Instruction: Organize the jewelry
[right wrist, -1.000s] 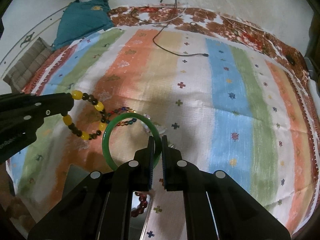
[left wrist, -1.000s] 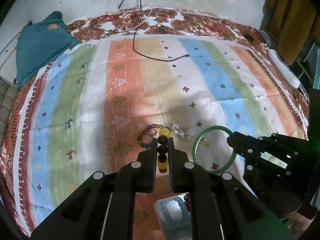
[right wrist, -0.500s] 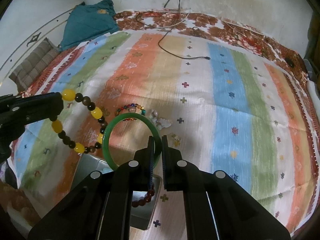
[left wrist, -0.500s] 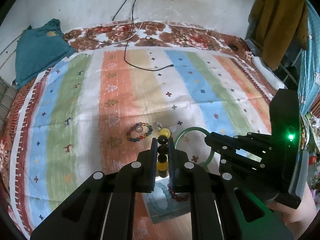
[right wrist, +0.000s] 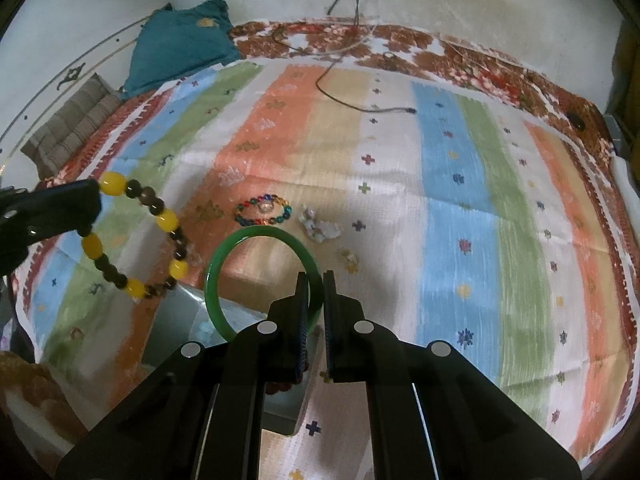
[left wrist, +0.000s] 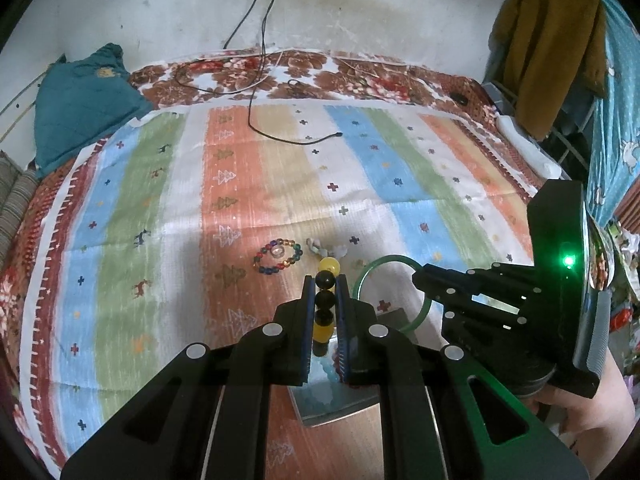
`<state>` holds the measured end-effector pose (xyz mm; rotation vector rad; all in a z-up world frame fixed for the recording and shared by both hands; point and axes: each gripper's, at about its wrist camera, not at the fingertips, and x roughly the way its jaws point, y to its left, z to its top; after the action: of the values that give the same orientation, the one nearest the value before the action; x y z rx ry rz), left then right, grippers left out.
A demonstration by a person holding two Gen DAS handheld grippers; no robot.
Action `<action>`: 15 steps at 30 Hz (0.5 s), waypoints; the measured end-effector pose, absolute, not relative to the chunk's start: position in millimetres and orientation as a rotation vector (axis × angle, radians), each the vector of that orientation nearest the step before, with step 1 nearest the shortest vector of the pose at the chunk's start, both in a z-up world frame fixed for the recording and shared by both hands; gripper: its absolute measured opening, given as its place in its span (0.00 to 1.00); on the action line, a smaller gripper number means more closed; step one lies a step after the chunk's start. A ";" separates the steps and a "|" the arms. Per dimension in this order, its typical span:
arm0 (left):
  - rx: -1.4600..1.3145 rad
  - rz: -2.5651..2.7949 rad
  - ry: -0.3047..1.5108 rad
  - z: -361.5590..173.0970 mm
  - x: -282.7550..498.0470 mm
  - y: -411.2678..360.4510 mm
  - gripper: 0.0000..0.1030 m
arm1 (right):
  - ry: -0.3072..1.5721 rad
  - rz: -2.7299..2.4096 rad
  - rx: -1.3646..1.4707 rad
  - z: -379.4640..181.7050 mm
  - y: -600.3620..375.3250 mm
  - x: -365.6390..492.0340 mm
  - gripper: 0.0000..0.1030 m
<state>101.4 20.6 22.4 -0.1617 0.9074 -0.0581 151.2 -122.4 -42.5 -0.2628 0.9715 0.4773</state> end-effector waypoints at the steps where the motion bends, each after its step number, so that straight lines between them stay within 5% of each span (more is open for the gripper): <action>1: -0.157 -0.058 0.907 21.9 99.9 20.7 0.09 | 0.972 0.481 -0.259 -42.1 -123.0 149.5 0.08; 15: -0.136 -0.063 0.907 15.9 74.6 11.2 0.09 | 0.983 0.512 -0.256 -43.4 -128.1 123.6 0.08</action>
<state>74.6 11.2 15.9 -0.1363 0.9069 -0.0633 123.6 -128.1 -43.4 -0.2557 0.9830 0.5122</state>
